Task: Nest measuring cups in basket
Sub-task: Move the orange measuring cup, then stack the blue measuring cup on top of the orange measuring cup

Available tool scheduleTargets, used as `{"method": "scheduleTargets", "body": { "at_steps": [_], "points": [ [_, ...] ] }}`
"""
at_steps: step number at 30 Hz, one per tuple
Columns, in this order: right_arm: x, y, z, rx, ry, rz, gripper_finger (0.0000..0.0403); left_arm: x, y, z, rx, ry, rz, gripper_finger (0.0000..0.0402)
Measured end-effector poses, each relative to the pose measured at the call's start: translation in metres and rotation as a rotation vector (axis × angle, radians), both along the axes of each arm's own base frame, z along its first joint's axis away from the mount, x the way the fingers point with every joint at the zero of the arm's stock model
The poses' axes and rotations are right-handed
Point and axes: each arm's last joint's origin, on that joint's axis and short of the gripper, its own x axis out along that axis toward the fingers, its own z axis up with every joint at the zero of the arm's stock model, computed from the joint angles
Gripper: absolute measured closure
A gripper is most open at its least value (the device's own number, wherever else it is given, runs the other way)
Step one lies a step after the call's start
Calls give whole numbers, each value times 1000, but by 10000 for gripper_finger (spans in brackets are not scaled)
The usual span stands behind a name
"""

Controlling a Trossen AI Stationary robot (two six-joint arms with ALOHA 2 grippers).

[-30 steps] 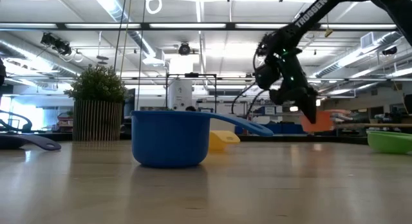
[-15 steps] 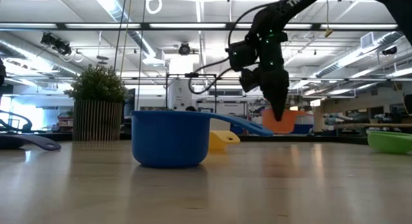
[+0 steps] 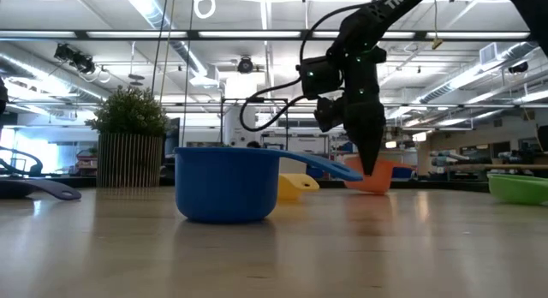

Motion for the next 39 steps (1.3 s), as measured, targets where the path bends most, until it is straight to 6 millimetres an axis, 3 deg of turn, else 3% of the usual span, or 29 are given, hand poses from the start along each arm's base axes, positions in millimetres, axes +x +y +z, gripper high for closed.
{"method": "scheduleTargets", "body": {
  "at_steps": [5,13,23,30,35,39],
  "points": [
    [0,4,-2,-1,3,-17,392,0,0,0,2,5,-3,351],
    [0,5,-3,36,0,-57,331,0,0,0,2,6,-3,351],
    [11,2,35,75,-35,-53,328,-1,-1,-2,-35,26,-34,351],
    [15,-1,87,52,-35,-17,335,0,-2,-3,-57,59,-96,351],
    [8,0,151,-23,-44,25,335,2,-5,-5,-129,74,-211,351],
    [3,5,208,-114,-240,46,335,3,-7,-6,-202,65,-300,351]
  ]
}}
